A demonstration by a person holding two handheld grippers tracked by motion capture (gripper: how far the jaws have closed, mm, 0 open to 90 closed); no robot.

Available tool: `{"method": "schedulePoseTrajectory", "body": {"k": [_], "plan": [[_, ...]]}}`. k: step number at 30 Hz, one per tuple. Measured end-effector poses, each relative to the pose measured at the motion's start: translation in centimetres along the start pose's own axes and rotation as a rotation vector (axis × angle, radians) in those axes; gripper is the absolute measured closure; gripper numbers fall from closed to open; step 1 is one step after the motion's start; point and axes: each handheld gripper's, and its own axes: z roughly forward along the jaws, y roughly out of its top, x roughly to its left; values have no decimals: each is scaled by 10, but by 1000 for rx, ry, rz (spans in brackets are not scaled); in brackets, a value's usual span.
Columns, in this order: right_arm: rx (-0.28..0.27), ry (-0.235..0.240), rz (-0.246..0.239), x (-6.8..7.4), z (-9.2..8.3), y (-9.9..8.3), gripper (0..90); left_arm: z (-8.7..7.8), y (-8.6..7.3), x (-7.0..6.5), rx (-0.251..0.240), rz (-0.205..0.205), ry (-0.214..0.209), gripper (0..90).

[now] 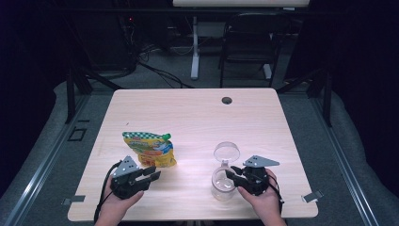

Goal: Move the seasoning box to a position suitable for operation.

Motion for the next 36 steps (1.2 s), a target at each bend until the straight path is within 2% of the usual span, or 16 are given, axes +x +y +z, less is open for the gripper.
{"method": "schedulePoseTrajectory", "body": {"k": [5, 6, 12, 13, 15, 21, 24, 25, 28, 29, 30, 34, 36], "plan": [[5, -12, -29, 4, 2, 2, 707, -2, -3, 5, 5, -2, 15, 693], [0, -24, -29, 6, 4, 3, 709, -3, -4, 6, 3, -13, 20, 693], [-9, -59, -23, 13, 12, 7, 711, -7, -5, 10, -8, -25, 38, 693], [-25, -64, -13, 15, 16, 8, 711, -8, -6, 11, -9, -36, 44, 693], [-31, -76, -6, 17, 20, 10, 711, -9, -6, 14, -7, -28, 53, 693], [-36, -94, 10, 16, 26, 14, 710, -13, -9, 20, -10, -40, 78, 688], [-44, -80, 22, 15, 28, 15, 704, -18, -10, 25, -15, -54, 94, 681], [-50, -63, 44, 13, 27, 14, 681, -21, -10, 29, -27, -64, 102, 667], [-61, -51, 60, 11, 25, 12, 651, -25, -10, 33, -39, -71, 114, 646], [-65, -39, 62, 11, 21, 10, 626, -27, -10, 38, -46, -81, 128, 633], [-65, -39, 62, 11, 21, 10, 626, -27, -10, 38, -46, -81, 128, 627], [-78, -2, 53, 10, 11, 5, 581, -32, -8, 53, -71, -107, 142, 555], [-80, -6, 43, 10, 9, 4, 573, -33, -8, 56, -78, -115, 147, 517]]}}
